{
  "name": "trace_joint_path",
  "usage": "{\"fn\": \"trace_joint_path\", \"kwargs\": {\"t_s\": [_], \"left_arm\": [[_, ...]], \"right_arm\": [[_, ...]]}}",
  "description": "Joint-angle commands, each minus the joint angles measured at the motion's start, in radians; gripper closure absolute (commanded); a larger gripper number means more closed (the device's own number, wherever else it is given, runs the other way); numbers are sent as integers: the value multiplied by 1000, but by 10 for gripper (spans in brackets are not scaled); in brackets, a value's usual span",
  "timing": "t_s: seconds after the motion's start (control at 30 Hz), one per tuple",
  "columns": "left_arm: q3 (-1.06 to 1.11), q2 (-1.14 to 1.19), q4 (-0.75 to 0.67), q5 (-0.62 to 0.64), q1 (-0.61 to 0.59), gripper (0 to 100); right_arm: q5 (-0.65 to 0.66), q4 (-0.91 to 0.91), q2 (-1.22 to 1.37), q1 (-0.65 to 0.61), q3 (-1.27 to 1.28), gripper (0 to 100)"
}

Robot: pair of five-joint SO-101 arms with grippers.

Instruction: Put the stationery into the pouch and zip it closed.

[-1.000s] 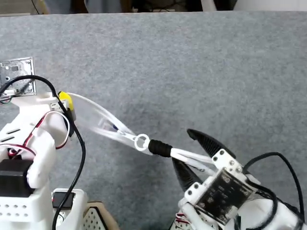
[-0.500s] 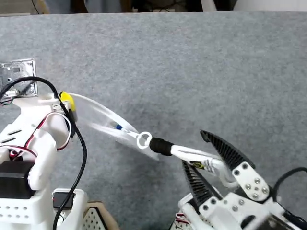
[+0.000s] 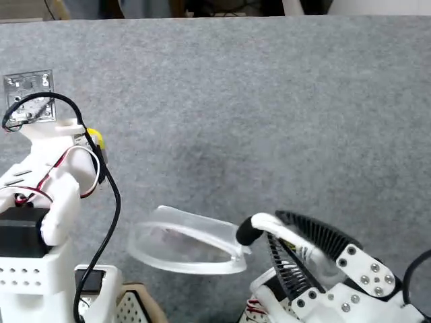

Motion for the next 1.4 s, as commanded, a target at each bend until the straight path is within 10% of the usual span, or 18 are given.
{"fn": "trace_joint_path", "kwargs": {"t_s": [0.0, 0.77, 1.37], "left_arm": [[-31, -5, -17, 2, -12, 972], [15, -5, -15, 2, -4, 841], [16, -5, 14, 0, -4, 838]], "right_arm": [[15, -3, 2, -12, -22, 987], [169, -399, 302, 118, 159, 986], [-40, -692, 636, 456, -159, 986]]}}
